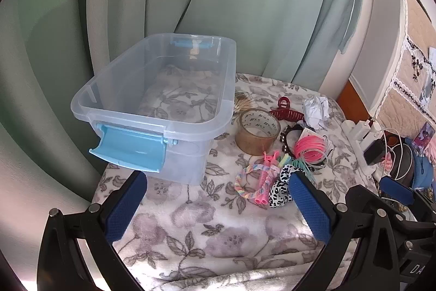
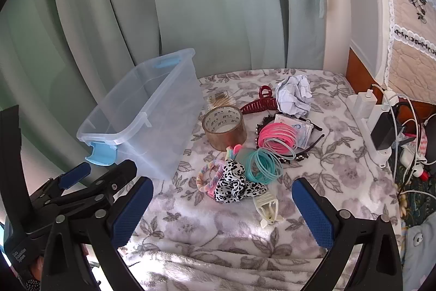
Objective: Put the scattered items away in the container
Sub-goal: 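Move both tools toward the pile of bangles and scrunchie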
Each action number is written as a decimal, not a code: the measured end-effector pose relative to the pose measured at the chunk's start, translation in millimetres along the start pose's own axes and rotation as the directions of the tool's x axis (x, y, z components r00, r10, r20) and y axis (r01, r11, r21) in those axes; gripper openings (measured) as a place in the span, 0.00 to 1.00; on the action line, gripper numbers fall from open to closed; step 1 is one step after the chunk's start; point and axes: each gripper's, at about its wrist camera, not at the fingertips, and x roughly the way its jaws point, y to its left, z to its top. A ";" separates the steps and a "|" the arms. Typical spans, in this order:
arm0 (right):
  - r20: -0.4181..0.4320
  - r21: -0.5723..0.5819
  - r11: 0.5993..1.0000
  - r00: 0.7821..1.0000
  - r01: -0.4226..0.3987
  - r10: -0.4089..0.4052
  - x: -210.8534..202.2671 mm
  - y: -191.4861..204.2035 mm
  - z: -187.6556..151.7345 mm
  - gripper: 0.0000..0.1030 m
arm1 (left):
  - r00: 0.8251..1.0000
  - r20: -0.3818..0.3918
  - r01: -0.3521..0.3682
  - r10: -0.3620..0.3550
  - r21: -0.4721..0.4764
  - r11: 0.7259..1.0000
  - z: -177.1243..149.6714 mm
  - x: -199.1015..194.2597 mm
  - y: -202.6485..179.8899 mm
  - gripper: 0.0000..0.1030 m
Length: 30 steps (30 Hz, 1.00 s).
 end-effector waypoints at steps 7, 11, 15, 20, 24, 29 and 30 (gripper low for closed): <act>0.016 -0.033 0.999 1.000 0.017 -0.017 -4.4 1.9 1.0 1.00 | 1.000 0.003 -0.010 0.010 0.007 1.000 -1.9 -0.4 1.7 1.00; 0.000 -0.021 1.000 1.000 0.011 -0.011 -2.1 1.0 -0.2 1.00 | 1.000 0.001 -0.024 0.024 0.016 1.000 -2.2 -0.4 -0.9 1.00; -0.004 -0.016 1.000 1.000 0.009 -0.009 -0.9 0.1 0.2 1.00 | 0.999 0.002 -0.034 0.034 0.020 0.999 -2.3 0.0 -2.4 1.00; -0.004 -0.006 1.000 1.000 0.003 -0.003 1.4 -1.3 -0.4 1.00 | 0.999 0.000 -0.043 0.043 0.026 0.999 -1.3 1.7 -4.6 1.00; -0.003 0.001 1.000 1.000 -0.001 0.001 3.0 -4.2 -1.2 1.00 | 0.999 -0.005 -0.047 0.047 0.032 0.998 -1.3 3.9 -6.8 1.00; 0.006 0.013 1.000 1.000 0.005 -0.005 4.6 -8.6 -4.6 1.00 | 0.999 -0.020 -0.047 0.047 0.043 0.998 -0.2 9.3 -13.0 1.00; 0.006 0.015 1.000 1.000 0.008 -0.008 5.4 -9.9 -5.6 1.00 | 0.999 -0.025 -0.046 0.047 0.047 0.998 -0.2 11.2 -14.8 1.00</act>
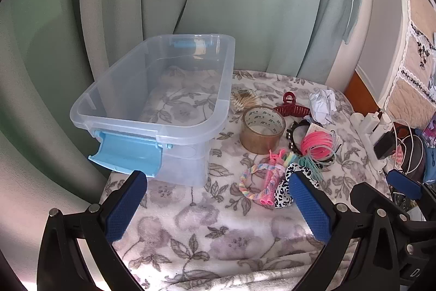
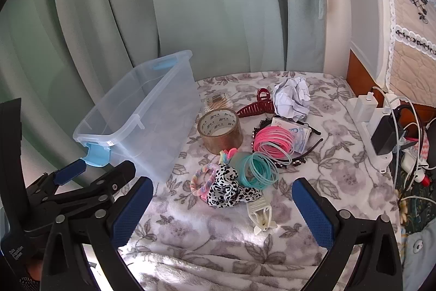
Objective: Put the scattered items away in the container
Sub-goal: 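Move both tools toward the pile of bangles and scrunchie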
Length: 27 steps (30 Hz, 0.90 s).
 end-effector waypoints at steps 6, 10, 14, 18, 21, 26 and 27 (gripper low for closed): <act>-0.037 0.036 0.999 0.999 0.014 -0.013 9.3 -15.8 -11.7 1.00 | 0.999 -0.050 0.018 -0.017 0.028 0.999 -4.8 17.7 -13.9 1.00; -0.082 0.076 0.997 0.996 0.023 -0.017 19.7 -31.1 -19.4 1.00 | 0.995 -0.083 0.057 -0.053 0.051 0.997 -9.3 31.9 -24.9 1.00; -0.112 0.110 0.993 0.993 0.033 -0.021 27.8 -47.2 -25.4 1.00 | 0.985 -0.136 0.115 -0.107 0.054 0.992 -11.3 48.7 -36.6 1.00; -0.144 0.139 0.989 0.989 0.048 -0.028 35.6 -59.3 -27.7 1.00 | 0.971 -0.194 0.150 -0.137 0.052 0.987 -14.8 65.4 -45.0 1.00; -0.165 0.139 0.988 0.985 0.064 -0.041 42.2 -64.6 -29.7 1.00 | 0.965 -0.230 0.147 -0.126 0.076 0.986 -18.3 76.3 -51.7 1.00; -0.189 0.166 0.985 0.982 0.053 -0.021 55.1 -76.5 -30.2 0.96 | 0.950 -0.285 0.157 -0.130 0.073 0.985 -20.4 92.8 -54.9 1.00; -0.188 0.167 0.984 0.982 0.055 -0.023 56.8 -78.6 -29.4 0.96 | 0.948 -0.291 0.157 -0.130 0.070 0.985 -20.7 94.9 -55.8 1.00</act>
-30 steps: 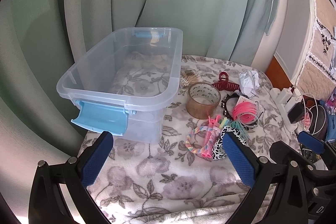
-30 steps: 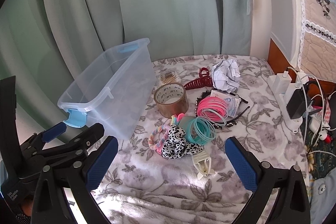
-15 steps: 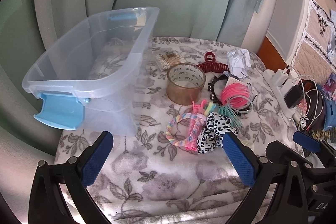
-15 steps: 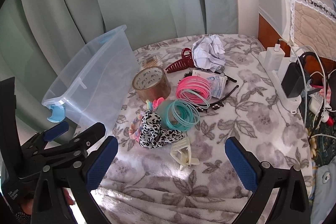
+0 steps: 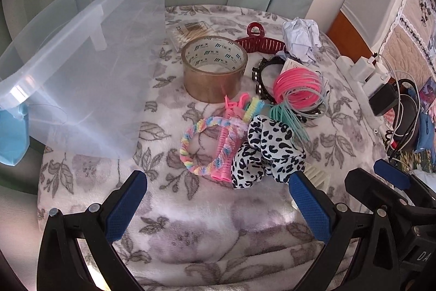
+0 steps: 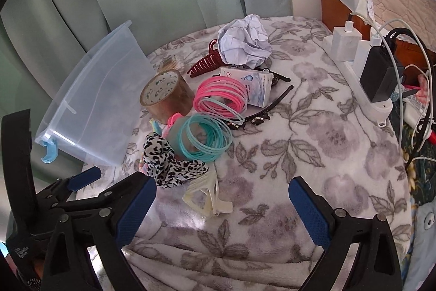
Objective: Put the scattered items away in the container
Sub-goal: 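Move both tools toward the pile of bangles and scrunchie, then grasp the pink and teal bangles with the right tool while the left grasps the leopard scrunchie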
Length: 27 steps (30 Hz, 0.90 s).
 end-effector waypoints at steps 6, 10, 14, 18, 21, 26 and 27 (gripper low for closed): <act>0.000 0.025 1.000 1.000 0.015 -0.015 8.2 -16.8 15.3 0.90 | 0.999 -0.036 0.033 -0.033 -0.001 0.999 3.9 9.6 -7.9 1.00; -0.015 0.029 1.000 1.000 0.012 -0.011 17.9 -26.4 26.1 0.86 | 0.997 -0.047 0.063 -0.063 -0.001 0.998 8.8 12.5 -14.7 0.95; -0.034 0.023 1.000 0.999 -0.009 0.010 31.4 -33.9 32.1 0.83 | 0.995 -0.061 0.083 -0.082 0.013 0.996 11.8 18.8 -22.7 0.83; -0.045 0.008 0.999 0.998 -0.032 0.032 44.8 -38.9 37.2 0.79 | 0.992 -0.081 0.100 -0.100 0.001 0.995 17.0 25.0 -24.4 0.71; -0.044 -0.005 0.999 0.998 -0.045 0.045 53.5 -36.7 43.3 0.76 | 0.991 -0.087 0.100 -0.100 -0.005 0.995 22.2 30.5 -24.1 0.58; -0.048 -0.010 0.999 0.997 -0.053 0.052 70.6 -30.6 57.0 0.64 | 0.990 -0.107 0.098 -0.097 0.001 0.995 23.7 39.1 -24.5 0.42; -0.047 -0.011 0.998 0.997 -0.057 0.056 73.6 -29.5 59.4 0.60 | 0.989 -0.105 0.100 -0.100 -0.003 0.995 24.1 39.2 -23.7 0.38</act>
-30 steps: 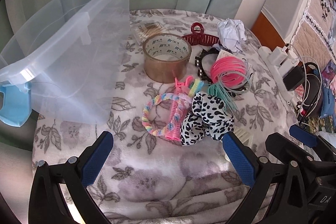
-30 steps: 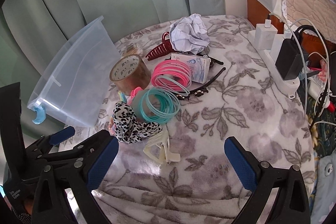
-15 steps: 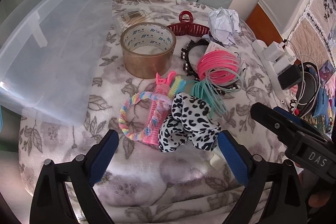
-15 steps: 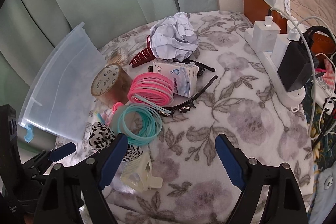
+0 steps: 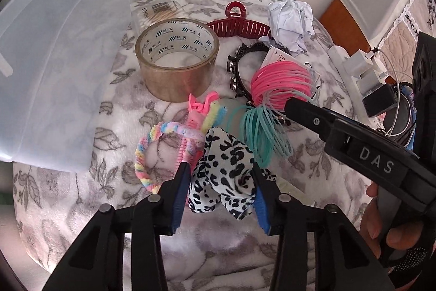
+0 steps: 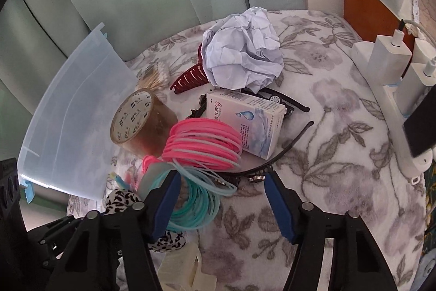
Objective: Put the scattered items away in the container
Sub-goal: 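Grasp the pink and teal bangles with the right tool while the left grasps the leopard scrunchie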
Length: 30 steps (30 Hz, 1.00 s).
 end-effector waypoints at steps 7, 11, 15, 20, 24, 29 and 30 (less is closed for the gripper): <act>-0.006 0.029 1.000 1.000 -0.012 0.012 15.5 3.7 12.0 0.35 | 0.999 -0.005 0.036 -0.036 -0.021 0.999 2.4 -1.2 6.6 0.25; 0.018 0.046 0.999 1.000 -0.020 0.019 9.6 4.9 13.9 0.19 | 0.999 -0.001 0.044 -0.044 -0.015 0.999 2.5 -4.7 6.1 0.21; 0.060 0.074 0.997 0.998 -0.027 0.023 -4.7 3.6 18.1 0.14 | 0.998 0.018 0.055 -0.055 -0.003 0.998 2.6 -14.0 5.6 0.19; 0.127 0.074 0.997 0.992 -0.031 0.021 -33.1 11.8 23.3 0.13 | 0.996 0.058 0.067 -0.066 -0.002 0.998 -0.3 -34.2 8.0 0.19; 0.174 0.067 0.998 0.985 -0.024 0.012 -58.4 21.5 23.8 0.13 | 0.993 0.092 0.078 -0.077 -0.004 0.997 -3.3 -52.7 7.6 0.19; 0.238 0.052 0.998 0.971 -0.020 0.007 -90.5 31.2 26.0 0.13 | 0.987 0.138 0.089 -0.088 0.002 0.996 -5.8 -77.1 5.8 0.19; 0.253 0.048 0.999 0.967 -0.017 0.004 -97.0 33.0 26.9 0.13 | 0.985 0.150 0.091 -0.091 0.004 0.996 -6.1 -82.6 5.9 0.19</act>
